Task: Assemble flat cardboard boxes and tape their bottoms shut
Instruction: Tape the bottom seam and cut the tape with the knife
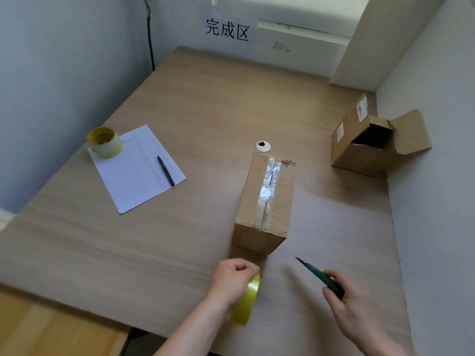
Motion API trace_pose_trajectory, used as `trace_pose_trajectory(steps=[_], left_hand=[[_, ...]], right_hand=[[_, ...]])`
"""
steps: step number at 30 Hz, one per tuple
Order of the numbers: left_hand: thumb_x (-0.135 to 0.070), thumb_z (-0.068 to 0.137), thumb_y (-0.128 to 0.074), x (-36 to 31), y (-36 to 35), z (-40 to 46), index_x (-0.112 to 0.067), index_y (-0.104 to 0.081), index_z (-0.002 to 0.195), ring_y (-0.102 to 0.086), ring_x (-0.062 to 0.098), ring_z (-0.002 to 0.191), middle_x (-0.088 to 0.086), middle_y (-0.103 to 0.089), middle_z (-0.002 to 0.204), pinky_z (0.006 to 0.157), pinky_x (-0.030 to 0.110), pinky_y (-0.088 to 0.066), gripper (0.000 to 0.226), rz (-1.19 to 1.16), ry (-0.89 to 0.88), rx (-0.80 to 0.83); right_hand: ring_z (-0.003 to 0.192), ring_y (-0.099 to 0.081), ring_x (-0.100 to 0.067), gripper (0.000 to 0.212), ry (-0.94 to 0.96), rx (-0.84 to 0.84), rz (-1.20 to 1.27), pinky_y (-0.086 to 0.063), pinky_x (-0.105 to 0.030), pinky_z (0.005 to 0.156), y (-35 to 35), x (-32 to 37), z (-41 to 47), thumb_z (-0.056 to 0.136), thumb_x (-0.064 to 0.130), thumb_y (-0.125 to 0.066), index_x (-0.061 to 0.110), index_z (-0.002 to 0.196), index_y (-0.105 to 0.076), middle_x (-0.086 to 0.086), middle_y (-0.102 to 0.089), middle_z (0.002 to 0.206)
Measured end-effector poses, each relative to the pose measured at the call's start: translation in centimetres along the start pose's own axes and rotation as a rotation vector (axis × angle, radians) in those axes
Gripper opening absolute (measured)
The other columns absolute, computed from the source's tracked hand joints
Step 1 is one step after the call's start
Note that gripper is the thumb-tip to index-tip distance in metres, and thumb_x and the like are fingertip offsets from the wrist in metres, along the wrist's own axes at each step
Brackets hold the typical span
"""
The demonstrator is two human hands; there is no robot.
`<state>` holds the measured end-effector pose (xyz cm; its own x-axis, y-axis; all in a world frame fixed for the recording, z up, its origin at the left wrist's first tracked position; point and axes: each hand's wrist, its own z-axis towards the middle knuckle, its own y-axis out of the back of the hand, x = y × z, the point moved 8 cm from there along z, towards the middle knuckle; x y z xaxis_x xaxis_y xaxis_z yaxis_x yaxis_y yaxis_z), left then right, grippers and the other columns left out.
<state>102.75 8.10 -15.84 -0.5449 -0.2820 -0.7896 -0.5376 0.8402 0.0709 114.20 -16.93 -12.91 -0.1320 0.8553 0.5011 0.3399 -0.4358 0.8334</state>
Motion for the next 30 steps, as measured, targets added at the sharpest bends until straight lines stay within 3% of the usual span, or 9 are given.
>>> trace_pose_trajectory(steps=[3,6,8,11,15,20,24,27,30], left_hand=[[-0.002,0.087,-0.066,-0.7,-0.8,-1.2,-0.018,-0.076,0.080,-0.056,0.002,0.064,-0.005,-0.068,0.072,0.058,0.012,-0.041,0.020,0.057,-0.057,0.091],[-0.002,0.086,-0.067,-2.2,-1.5,-2.2,-0.019,-0.077,0.088,-0.057,0.007,0.074,-0.001,-0.063,0.086,0.070,0.015,-0.041,0.020,0.129,-0.170,0.109],[-0.003,0.086,-0.068,-3.5,-1.9,-2.9,-0.024,-0.077,0.086,-0.057,0.008,0.078,-0.001,-0.056,0.092,0.075,0.016,-0.042,0.023,0.149,-0.252,0.097],[-0.003,0.087,-0.068,-5.4,-2.6,-3.7,-0.032,-0.075,0.081,-0.058,0.007,0.089,0.002,-0.050,0.100,0.083,0.015,-0.044,0.031,0.084,-0.322,0.114],[-0.007,0.088,-0.068,-7.4,-2.7,-4.5,-0.031,-0.078,0.084,-0.054,0.006,0.113,0.000,-0.047,0.118,0.105,0.029,-0.044,0.027,0.019,-0.352,0.118],[-0.019,0.088,-0.070,-9.0,-2.2,-5.9,-0.044,-0.077,0.090,-0.041,0.006,0.126,-0.012,-0.044,0.127,0.111,0.033,-0.037,0.026,0.122,-0.511,0.093],[-0.045,0.086,-0.058,-9.8,-1.5,-7.6,-0.056,-0.066,0.109,-0.044,0.007,0.120,-0.017,-0.045,0.123,0.103,0.027,-0.041,0.027,0.275,-0.719,0.036],[-0.046,0.090,-0.058,-9.7,-0.9,-8.2,-0.048,-0.064,0.119,-0.055,0.015,0.102,-0.007,-0.053,0.107,0.088,0.028,-0.048,0.030,0.357,-0.850,0.007],[-0.033,0.082,-0.075,-8.7,0.4,-7.0,-0.031,-0.069,0.117,-0.061,0.006,0.083,-0.005,-0.062,0.089,0.076,0.023,-0.050,0.035,0.217,-0.683,0.009]], right_hand=[[0.114,-0.058,-0.031,0.046,-0.254,0.087,-0.046,-0.046,-0.040,0.092,-1.4,-4.9,0.2,0.087,0.015,-0.068,0.023,0.131,-0.058,-0.012,-0.063,0.128],[0.127,-0.050,-0.025,0.057,-0.192,-0.002,-0.161,-0.040,-0.039,0.101,-1.1,-2.7,0.2,0.086,0.035,-0.072,0.026,0.139,-0.053,-0.004,-0.054,0.142],[0.110,-0.060,-0.017,0.057,-0.106,-0.013,0.204,-0.045,-0.035,0.090,-0.7,1.7,-0.5,0.081,0.039,-0.077,0.029,0.134,-0.057,-0.002,-0.065,0.125],[0.084,-0.070,-0.013,0.050,-0.043,0.266,0.784,-0.053,-0.021,0.071,-2.3,9.2,-2.2,0.084,0.030,-0.075,0.037,0.128,-0.053,-0.004,-0.074,0.089],[0.083,-0.071,-0.013,0.033,-0.081,0.299,1.039,-0.057,-0.024,0.069,-2.1,13.3,-2.7,0.092,0.005,-0.058,0.025,0.118,-0.060,-0.005,-0.076,0.093],[0.075,-0.068,-0.016,0.029,-0.060,0.136,1.032,-0.054,-0.026,0.067,-0.1,13.9,-2.7,0.095,0.000,-0.052,0.019,0.085,-0.071,-0.009,-0.073,0.080],[0.078,-0.069,-0.020,0.030,-0.025,0.099,0.929,-0.054,-0.026,0.069,0.3,13.9,-2.6,0.093,0.002,-0.057,0.025,0.083,-0.073,-0.010,-0.073,0.081],[0.073,-0.068,-0.014,0.030,0.039,0.078,0.788,-0.055,-0.026,0.065,0.6,14.3,-3.0,0.091,0.006,-0.061,0.032,0.086,-0.074,-0.004,-0.074,0.078],[0.065,-0.064,-0.009,0.022,0.086,0.018,0.611,-0.052,-0.031,0.060,0.8,14.4,-3.4,0.091,0.020,-0.063,0.039,0.085,-0.071,0.004,-0.071,0.072]])
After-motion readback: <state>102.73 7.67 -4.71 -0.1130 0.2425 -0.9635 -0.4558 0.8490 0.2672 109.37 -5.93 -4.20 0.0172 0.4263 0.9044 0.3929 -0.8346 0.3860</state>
